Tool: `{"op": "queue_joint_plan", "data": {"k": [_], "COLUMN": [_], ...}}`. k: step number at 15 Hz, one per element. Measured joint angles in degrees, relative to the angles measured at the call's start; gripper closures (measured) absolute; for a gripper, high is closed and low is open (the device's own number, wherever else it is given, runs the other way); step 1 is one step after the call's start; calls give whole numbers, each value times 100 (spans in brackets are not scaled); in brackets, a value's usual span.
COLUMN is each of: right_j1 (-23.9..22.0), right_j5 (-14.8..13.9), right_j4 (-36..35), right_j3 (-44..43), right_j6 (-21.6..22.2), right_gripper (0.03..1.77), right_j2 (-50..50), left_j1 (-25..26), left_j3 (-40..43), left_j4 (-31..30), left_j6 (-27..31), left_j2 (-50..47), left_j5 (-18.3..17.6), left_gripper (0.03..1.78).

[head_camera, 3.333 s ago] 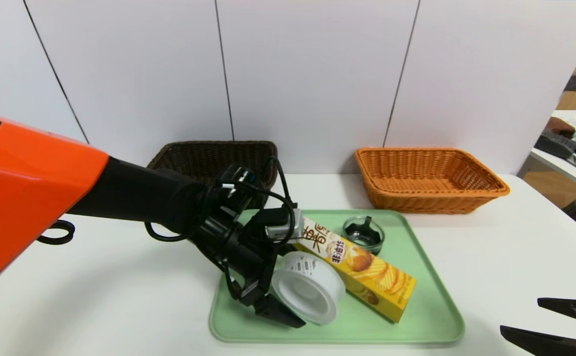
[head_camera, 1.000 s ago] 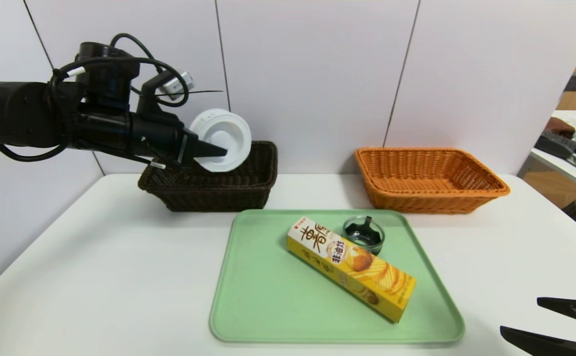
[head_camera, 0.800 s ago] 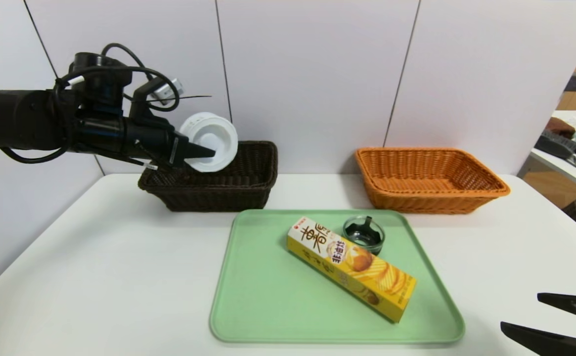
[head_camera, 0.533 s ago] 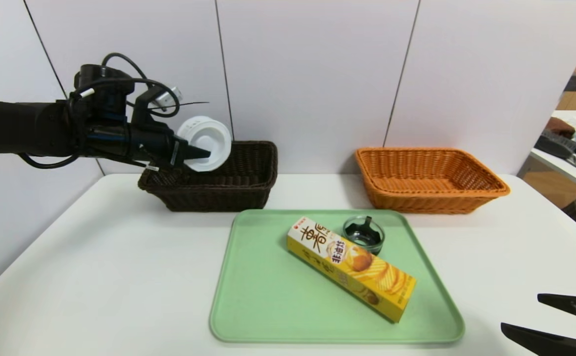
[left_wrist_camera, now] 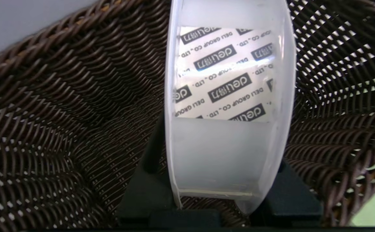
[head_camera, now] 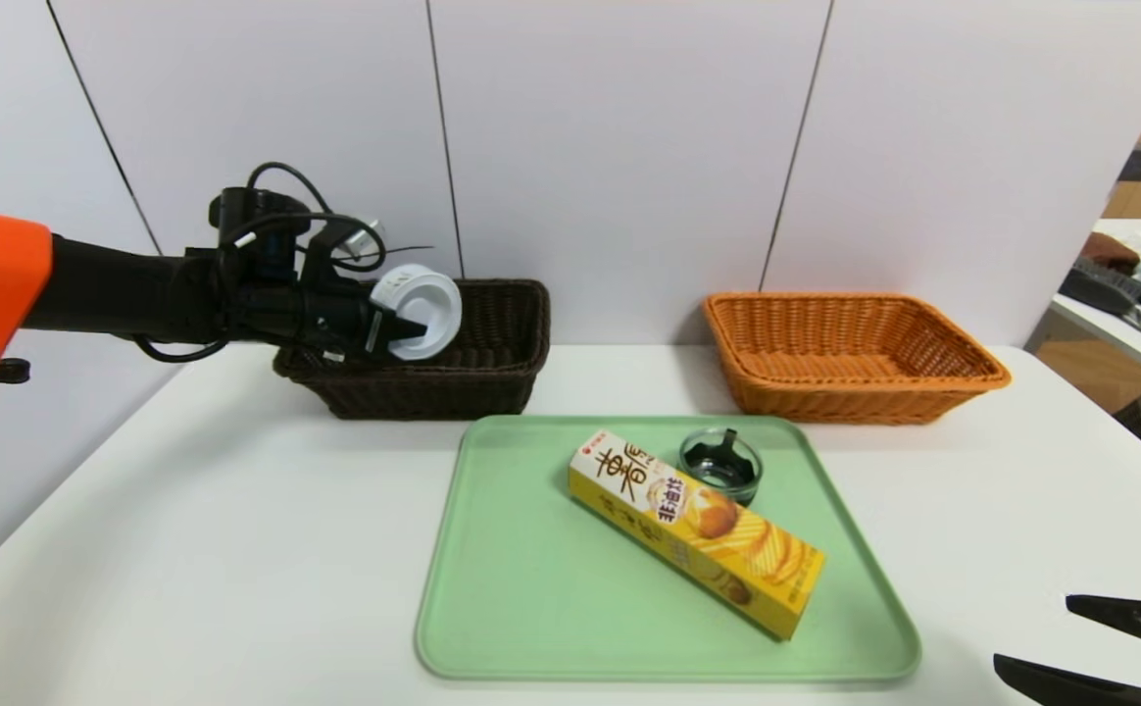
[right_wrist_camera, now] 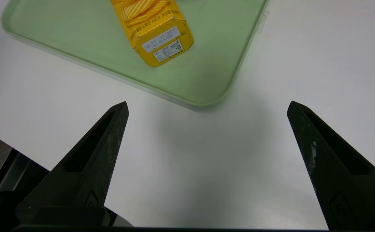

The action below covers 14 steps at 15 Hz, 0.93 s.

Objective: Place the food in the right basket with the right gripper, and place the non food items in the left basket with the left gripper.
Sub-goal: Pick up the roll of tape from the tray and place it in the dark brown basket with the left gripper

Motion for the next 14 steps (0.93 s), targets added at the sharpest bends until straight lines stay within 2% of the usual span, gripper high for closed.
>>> {"op": "queue_joint_plan", "data": {"k": [14], "right_j1": [0], "right_j5": [-2], "right_j4": [-5], "right_j3": [112], "right_j6": [1], "right_gripper": [10], "right_j2": [-46], "left_j1": [0], "left_j3": [-722], "left_j4": [219], "left_j6": [-262], "left_j2": [453], "left_j5": [-27], "left_gripper": [123]}}
